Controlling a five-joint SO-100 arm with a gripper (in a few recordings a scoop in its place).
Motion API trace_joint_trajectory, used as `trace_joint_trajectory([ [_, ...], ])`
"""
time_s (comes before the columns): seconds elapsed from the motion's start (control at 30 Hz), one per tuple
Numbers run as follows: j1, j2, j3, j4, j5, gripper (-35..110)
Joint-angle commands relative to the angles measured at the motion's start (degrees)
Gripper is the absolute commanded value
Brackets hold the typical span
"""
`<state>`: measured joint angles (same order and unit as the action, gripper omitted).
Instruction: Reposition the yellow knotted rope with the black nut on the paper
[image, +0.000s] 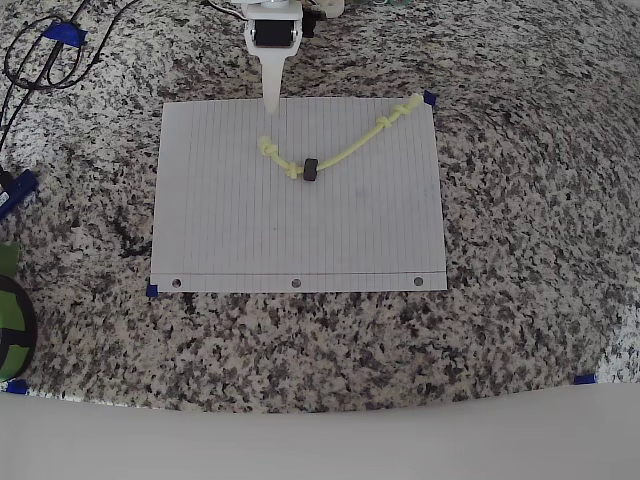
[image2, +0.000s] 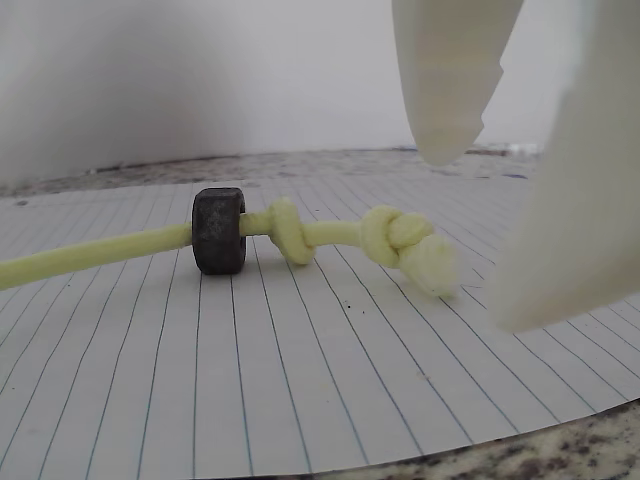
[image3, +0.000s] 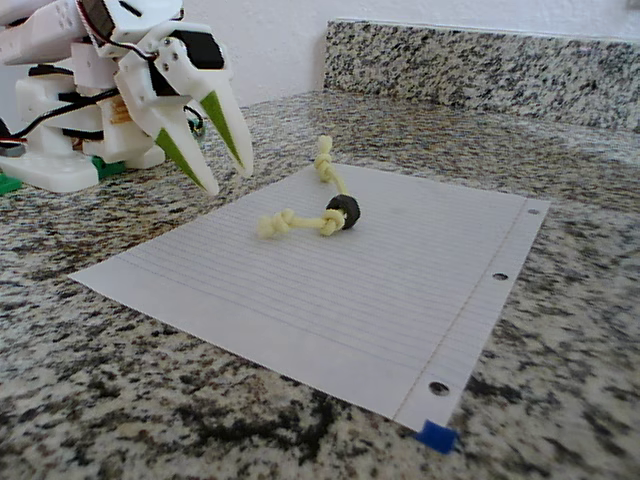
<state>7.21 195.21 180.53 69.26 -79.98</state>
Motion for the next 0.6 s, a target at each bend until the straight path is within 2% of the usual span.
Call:
trace_joint_trajectory([
  [0.0,-0.09,0.18,0.09,0.18,-0.18,44],
  [0.57,-0.44,0.18,0.09,0.18,0.18,44],
])
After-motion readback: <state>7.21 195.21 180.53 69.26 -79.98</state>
